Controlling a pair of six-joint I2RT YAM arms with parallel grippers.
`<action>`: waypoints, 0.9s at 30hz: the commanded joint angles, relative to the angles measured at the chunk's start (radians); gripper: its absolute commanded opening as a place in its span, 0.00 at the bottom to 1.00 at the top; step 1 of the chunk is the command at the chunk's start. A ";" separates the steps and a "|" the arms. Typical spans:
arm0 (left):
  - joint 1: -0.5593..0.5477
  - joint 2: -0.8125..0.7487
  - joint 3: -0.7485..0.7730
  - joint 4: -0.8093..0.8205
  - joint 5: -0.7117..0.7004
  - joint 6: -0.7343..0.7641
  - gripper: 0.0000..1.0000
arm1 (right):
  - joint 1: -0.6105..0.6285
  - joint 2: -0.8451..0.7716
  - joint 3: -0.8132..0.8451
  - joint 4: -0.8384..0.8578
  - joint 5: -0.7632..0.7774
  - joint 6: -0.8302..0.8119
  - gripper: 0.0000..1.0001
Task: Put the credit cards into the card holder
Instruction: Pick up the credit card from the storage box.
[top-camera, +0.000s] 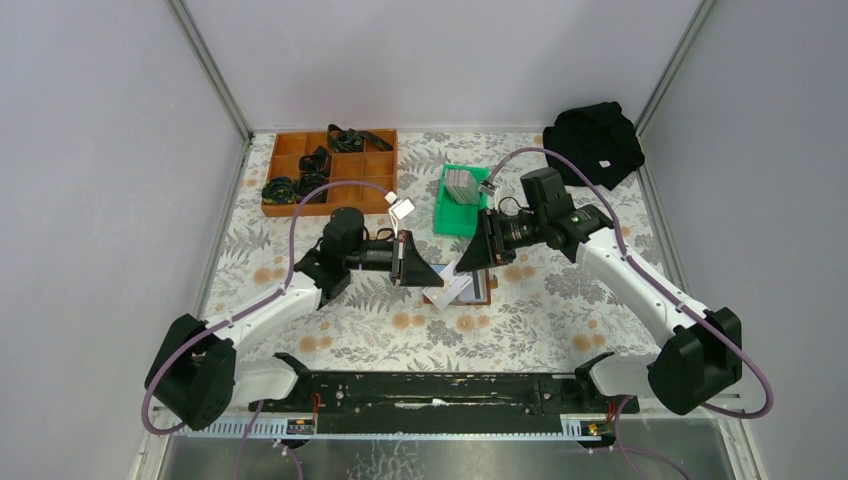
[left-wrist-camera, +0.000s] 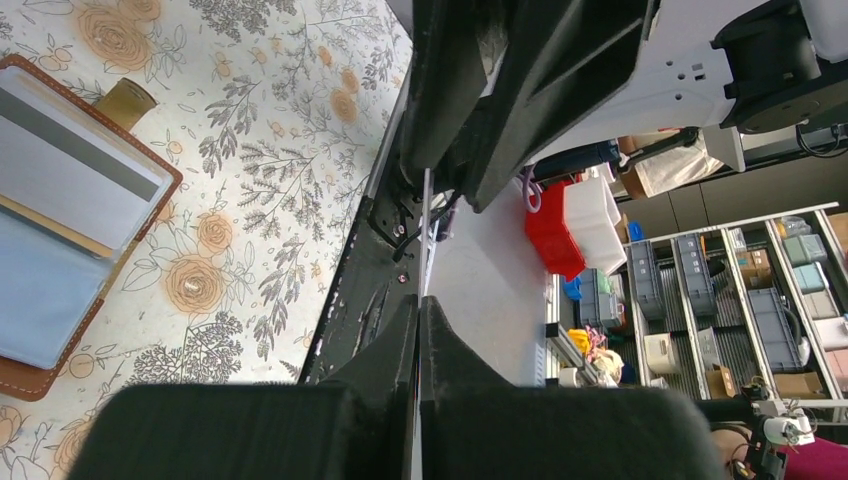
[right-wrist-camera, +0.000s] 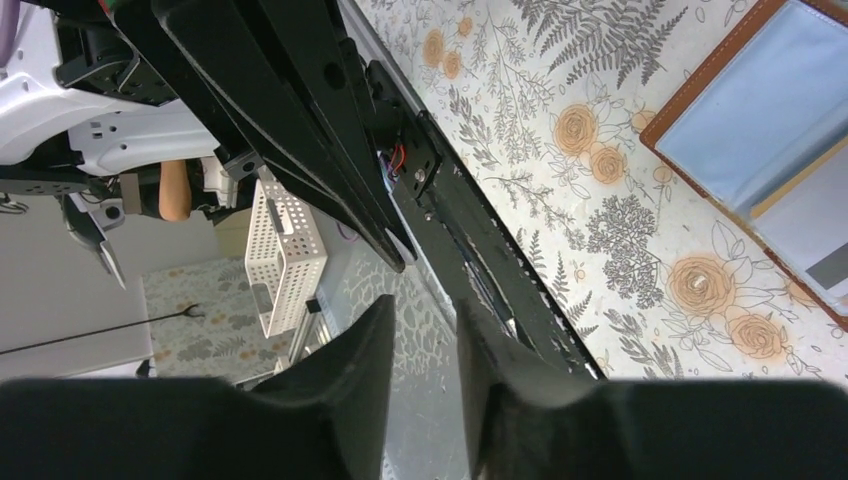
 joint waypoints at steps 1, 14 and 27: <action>0.010 -0.004 -0.034 0.067 -0.059 -0.019 0.00 | -0.006 -0.019 0.019 0.021 0.036 -0.004 0.42; 0.008 -0.089 -0.224 0.236 -0.598 -0.277 0.00 | -0.006 -0.099 -0.080 0.129 0.358 0.098 0.53; -0.069 -0.024 -0.304 0.490 -0.738 -0.490 0.00 | 0.033 -0.073 -0.299 0.513 0.362 0.304 0.46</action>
